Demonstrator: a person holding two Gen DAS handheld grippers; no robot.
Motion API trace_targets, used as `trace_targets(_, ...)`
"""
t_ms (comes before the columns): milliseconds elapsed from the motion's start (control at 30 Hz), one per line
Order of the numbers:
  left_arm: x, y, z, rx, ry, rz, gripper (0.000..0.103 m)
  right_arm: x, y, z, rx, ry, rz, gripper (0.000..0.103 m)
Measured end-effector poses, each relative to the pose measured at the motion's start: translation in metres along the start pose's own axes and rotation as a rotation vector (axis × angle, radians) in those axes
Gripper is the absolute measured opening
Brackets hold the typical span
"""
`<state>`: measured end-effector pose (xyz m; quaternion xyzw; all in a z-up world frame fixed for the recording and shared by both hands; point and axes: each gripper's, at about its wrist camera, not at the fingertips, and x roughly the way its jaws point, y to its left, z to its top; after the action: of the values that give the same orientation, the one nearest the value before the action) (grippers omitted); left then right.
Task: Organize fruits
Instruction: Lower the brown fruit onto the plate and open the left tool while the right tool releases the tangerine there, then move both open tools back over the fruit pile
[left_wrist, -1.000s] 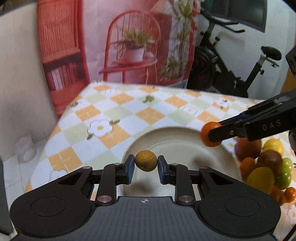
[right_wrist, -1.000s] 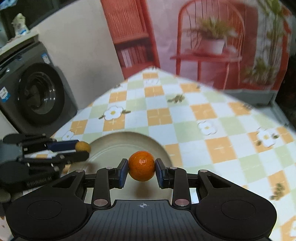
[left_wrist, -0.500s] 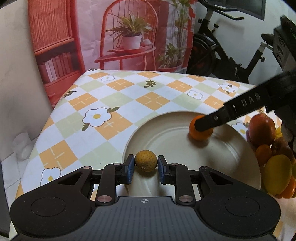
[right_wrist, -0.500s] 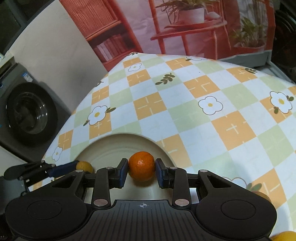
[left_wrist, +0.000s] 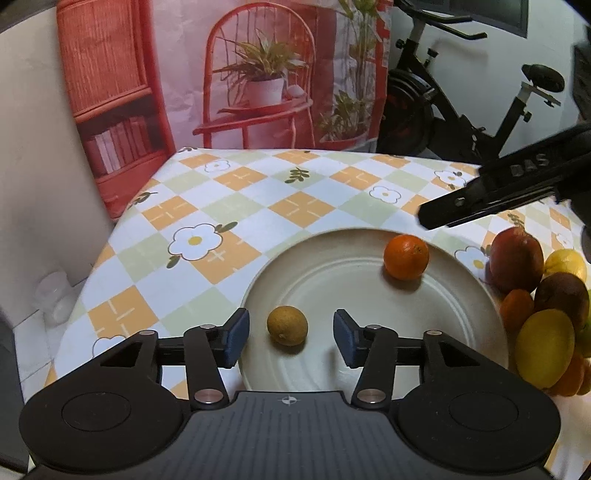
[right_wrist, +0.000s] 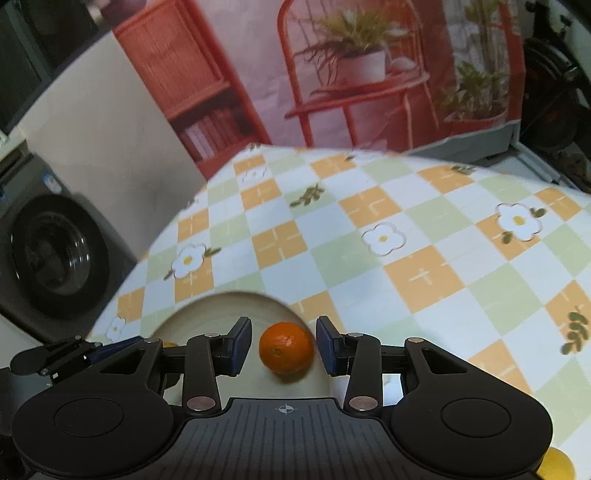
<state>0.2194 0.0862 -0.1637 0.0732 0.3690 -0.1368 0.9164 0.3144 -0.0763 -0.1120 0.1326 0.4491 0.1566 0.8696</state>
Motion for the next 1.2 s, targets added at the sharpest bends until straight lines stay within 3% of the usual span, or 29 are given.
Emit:
trace_targets(300,-0.027,-0.015,0.004,-0.093,-0.019,0.027,0.053,-0.066,-0.017,-0.030,-0.035,-0.147,-0.020,0.037)
trace_targets(600,-0.048,-0.071,0.002,-0.118,-0.072,-0.046,0.053,-0.126,-0.041,-0.093,-0.046,-0.276,-0.110,0.037)
trace_targets(867,-0.052,-0.109,-0.008,-0.108,-0.082,-0.088,0.053,-0.156,-0.056,-0.134,-0.062,-0.324,-0.156,0.037)
trace_targets(1200,-0.056,-0.125,-0.020,-0.078,-0.081,-0.087,0.053,-0.159,-0.047,-0.160,-0.111,-0.322,-0.154,0.037)
